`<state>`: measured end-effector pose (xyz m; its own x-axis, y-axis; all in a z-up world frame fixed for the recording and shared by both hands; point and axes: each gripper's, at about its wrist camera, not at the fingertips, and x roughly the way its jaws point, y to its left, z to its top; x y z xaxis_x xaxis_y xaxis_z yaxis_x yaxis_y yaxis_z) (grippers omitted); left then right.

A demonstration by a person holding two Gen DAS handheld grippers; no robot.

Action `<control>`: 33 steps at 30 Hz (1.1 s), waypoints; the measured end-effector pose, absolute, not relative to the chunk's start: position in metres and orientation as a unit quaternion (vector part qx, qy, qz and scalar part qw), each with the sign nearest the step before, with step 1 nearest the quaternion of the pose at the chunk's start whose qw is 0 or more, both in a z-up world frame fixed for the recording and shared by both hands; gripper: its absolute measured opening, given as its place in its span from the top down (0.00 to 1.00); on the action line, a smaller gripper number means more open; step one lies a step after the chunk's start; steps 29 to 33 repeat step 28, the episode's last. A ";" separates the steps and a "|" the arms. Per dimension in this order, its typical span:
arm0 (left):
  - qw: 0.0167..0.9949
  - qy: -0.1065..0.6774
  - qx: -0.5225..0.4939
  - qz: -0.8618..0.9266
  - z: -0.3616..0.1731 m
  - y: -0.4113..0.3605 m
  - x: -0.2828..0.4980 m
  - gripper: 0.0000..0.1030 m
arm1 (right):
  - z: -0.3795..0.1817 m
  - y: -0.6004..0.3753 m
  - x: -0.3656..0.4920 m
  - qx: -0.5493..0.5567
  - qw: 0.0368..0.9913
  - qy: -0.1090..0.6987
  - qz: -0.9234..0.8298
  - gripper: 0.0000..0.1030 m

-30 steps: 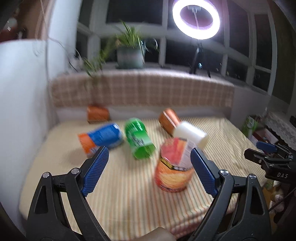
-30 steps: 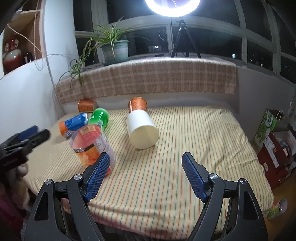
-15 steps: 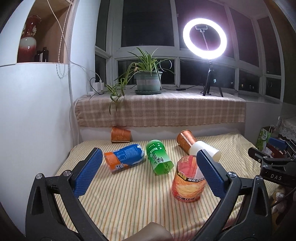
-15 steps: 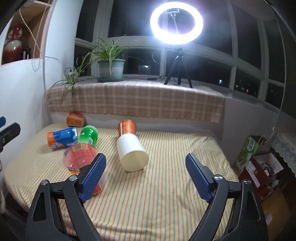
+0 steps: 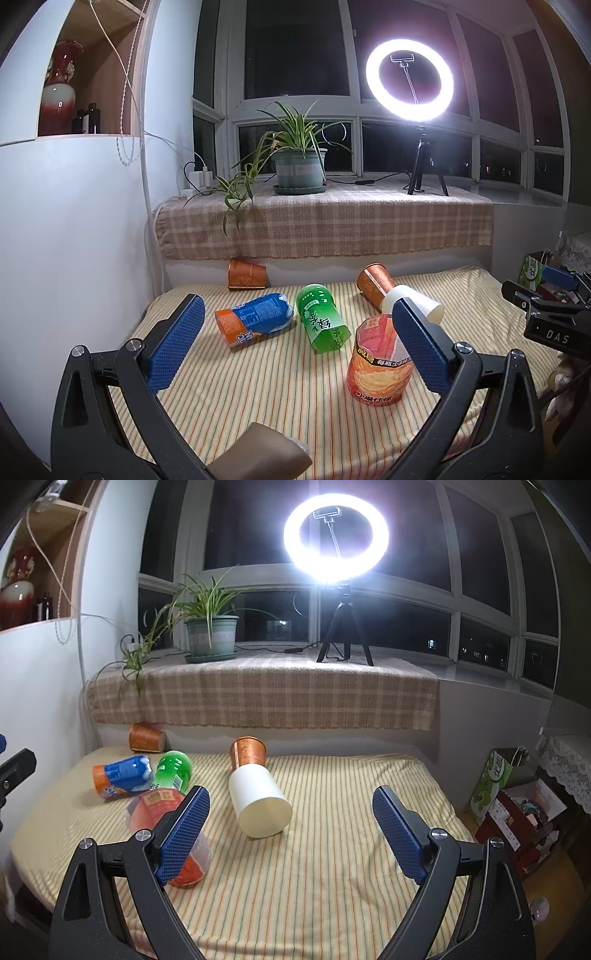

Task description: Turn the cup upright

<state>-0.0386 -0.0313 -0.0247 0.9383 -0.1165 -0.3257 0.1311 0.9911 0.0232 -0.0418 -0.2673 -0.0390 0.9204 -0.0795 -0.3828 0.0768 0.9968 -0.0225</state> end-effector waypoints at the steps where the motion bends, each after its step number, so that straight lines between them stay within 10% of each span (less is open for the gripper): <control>1: 0.984 0.165 0.022 -0.063 -0.025 -0.031 -0.039 0.00 | -0.039 -0.267 -0.042 -0.004 0.980 0.195 -0.040 0.13; 33: 0.979 0.199 0.002 -0.048 -0.027 -0.017 -0.021 0.00 | -0.044 -0.265 -0.035 -0.004 0.978 0.205 -0.036 0.13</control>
